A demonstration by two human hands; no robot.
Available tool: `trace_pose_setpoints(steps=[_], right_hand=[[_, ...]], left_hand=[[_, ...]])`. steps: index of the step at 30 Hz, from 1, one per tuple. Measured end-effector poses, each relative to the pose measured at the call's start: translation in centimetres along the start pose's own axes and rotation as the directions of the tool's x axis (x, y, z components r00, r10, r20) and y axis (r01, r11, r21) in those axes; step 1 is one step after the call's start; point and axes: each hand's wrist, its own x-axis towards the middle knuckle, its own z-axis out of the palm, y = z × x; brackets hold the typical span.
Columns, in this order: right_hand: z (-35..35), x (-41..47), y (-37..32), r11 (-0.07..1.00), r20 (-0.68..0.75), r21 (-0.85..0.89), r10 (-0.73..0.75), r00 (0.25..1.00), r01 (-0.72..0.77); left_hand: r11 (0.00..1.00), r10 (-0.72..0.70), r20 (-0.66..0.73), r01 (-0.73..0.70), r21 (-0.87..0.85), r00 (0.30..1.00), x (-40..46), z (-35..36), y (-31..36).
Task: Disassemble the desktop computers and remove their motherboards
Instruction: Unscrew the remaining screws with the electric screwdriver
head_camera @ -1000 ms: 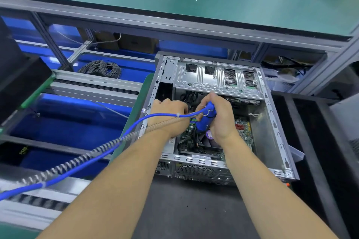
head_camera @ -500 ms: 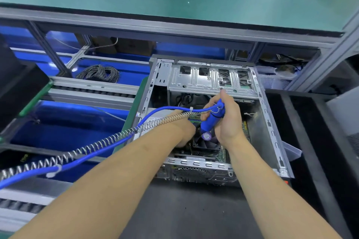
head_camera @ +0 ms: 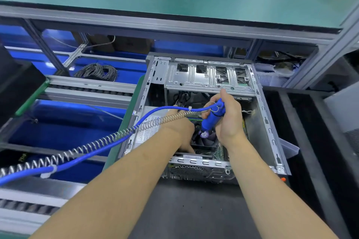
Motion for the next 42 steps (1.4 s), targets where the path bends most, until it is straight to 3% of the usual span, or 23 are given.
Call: trace_pose_setpoints(steps=[3, 5, 9, 14, 21, 26, 33, 35, 37, 42], right_hand=[[0.1, 0.1, -0.1, 1.000, -0.016, 0.009, 0.009, 1.000, -0.009], [0.4, 0.1, 0.0, 1.000, -0.022, 0.016, 0.007, 1.000, -0.007], [0.5, 0.0, -0.1, 1.000, -0.040, 0.007, 0.014, 0.999, -0.013], [0.3, -0.1, -0.2, 0.998, -0.039, 0.068, 0.018, 0.999, -0.016], [0.3, -0.2, -0.4, 0.981, -0.053, 0.191, 0.026, 0.998, -0.016], [0.1, -0.2, -0.3, 0.996, -0.048, 0.075, -0.052, 0.998, 0.055], [-2.8, 0.8, -1.8, 0.987, -0.087, -0.053, -0.158, 0.984, 0.154], [-3.2, 1.2, -2.0, 0.987, -0.088, -0.061, -0.151, 0.985, 0.145], [-3.3, 1.6, -1.8, 0.992, -0.087, -0.061, -0.115, 0.990, 0.109], [-3.8, 2.5, -1.3, 0.992, -0.097, -0.115, -0.061, 0.993, 0.050]], left_hand=[[0.994, -0.037, -0.192, 0.017, -0.105, 0.981, 0.1, 0.7, -0.1], [0.968, -0.007, -0.259, -0.059, -0.246, 0.966, 0.5, 1.3, -0.4], [0.850, 0.178, -0.190, -0.248, -0.464, 0.966, 0.7, 0.6, -1.0], [0.797, 0.246, -0.202, -0.316, -0.514, 0.948, 1.0, -0.1, -1.3], [0.886, 0.205, -0.289, -0.302, -0.351, 0.935, 1.3, 0.4, -1.4], [0.895, 0.199, -0.247, -0.279, -0.349, 0.948, 1.8, 0.8, -1.3], [0.983, 0.175, -0.210, -0.182, -0.013, 0.962, 2.1, 0.8, -0.5], [0.989, 0.135, -0.267, -0.148, -0.027, 0.954, 2.2, 0.8, 0.4], [0.981, 0.077, -0.305, -0.126, -0.144, 0.949, 2.3, 1.1, 1.8], [0.970, 0.017, -0.303, -0.089, -0.225, 0.953, 2.6, 1.9, 2.4]])
